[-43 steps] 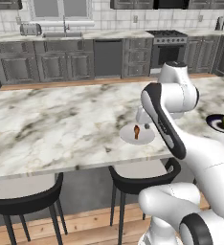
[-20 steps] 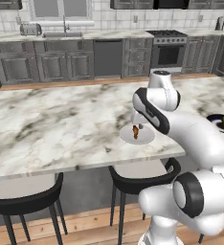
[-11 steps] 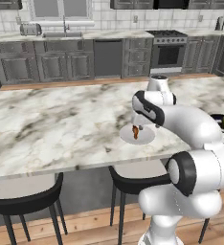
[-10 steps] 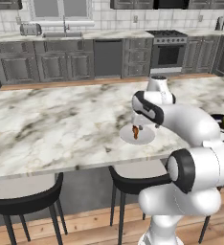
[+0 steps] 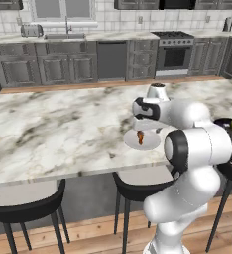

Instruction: Transport the chicken drumstick and squash to the fridge. Place the chicken drumstick on the rack containing meat and place the squash on the rack containing the vegetable, ensuring meats and vegetables are on different racks.

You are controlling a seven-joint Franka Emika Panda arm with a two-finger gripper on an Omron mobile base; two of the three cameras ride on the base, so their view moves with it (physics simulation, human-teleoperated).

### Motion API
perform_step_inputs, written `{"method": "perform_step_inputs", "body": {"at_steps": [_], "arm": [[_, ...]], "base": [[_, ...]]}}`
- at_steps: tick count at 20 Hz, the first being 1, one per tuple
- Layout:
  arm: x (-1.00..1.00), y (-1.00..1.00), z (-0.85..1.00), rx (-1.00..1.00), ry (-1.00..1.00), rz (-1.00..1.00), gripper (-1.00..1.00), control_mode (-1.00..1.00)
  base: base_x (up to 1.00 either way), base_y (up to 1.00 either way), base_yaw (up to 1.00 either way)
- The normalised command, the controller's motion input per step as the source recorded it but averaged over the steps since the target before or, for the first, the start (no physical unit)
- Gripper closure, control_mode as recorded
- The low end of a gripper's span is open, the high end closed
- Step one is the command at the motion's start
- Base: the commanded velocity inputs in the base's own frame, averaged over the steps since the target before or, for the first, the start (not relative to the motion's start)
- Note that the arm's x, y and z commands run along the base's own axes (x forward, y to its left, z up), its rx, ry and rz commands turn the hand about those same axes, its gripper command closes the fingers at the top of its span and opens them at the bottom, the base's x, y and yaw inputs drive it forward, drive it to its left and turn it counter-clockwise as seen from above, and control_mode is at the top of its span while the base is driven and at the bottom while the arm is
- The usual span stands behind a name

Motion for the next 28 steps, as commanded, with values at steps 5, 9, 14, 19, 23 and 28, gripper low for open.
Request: {"method": "perform_step_inputs", "body": {"at_steps": [5,9,14,19,23,28], "arm": [[0.55,0.00,-0.34,0.00,0.00,0.00,-1.00,-1.00],[0.48,0.00,-0.33,0.00,0.01,0.00,-1.00,-1.00],[0.54,0.00,-0.37,0.00,0.04,0.00,-1.00,-1.00],[0.43,0.00,-0.36,0.00,0.06,0.00,-1.00,-1.00],[0.52,0.00,-0.38,0.00,0.07,0.00,-1.00,-1.00],[0.43,0.00,-0.35,0.00,0.06,0.00,-1.00,-1.00]], "base": [[0.00,0.00,0.00],[0.00,0.00,0.00],[0.00,0.00,0.00],[0.00,0.00,0.00],[0.00,0.00,0.00],[0.00,0.00,0.00]]}}
